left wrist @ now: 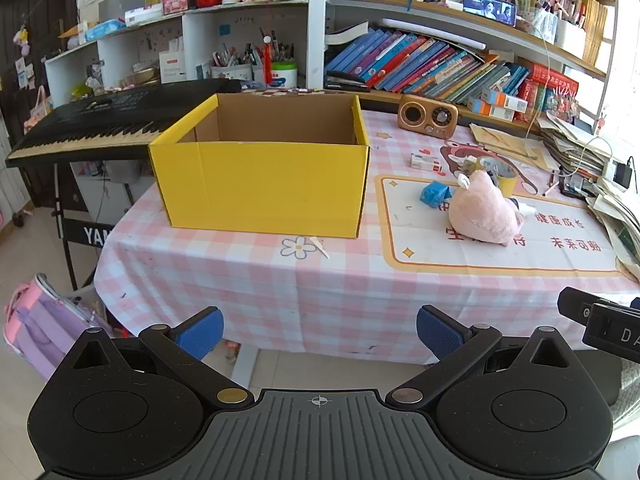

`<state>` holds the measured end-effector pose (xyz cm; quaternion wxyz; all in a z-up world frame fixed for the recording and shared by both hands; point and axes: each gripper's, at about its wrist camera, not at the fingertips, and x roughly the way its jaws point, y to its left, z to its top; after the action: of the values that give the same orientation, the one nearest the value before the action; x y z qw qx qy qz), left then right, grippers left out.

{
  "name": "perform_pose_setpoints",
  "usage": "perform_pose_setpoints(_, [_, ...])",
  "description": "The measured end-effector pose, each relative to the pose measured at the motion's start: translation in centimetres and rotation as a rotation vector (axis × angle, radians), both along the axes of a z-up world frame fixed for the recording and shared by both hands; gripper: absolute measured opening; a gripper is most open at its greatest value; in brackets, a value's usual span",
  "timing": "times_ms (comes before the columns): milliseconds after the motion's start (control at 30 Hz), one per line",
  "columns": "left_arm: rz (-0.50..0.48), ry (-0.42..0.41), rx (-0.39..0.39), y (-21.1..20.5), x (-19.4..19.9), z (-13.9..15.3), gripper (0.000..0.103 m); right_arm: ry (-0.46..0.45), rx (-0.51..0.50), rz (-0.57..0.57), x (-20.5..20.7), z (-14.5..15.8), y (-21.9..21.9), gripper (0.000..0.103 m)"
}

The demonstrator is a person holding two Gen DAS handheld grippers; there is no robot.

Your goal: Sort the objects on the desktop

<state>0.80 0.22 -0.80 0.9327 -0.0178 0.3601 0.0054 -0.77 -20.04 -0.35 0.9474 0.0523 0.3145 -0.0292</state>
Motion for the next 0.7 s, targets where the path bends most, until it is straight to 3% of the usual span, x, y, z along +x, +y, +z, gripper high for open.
perform_pose_setpoints(700, [-0.009,0.002,-0.012,0.95,0.44,-0.11,0.103,0.003,-0.002,0.001,0.15,-0.3,0.66,0.103])
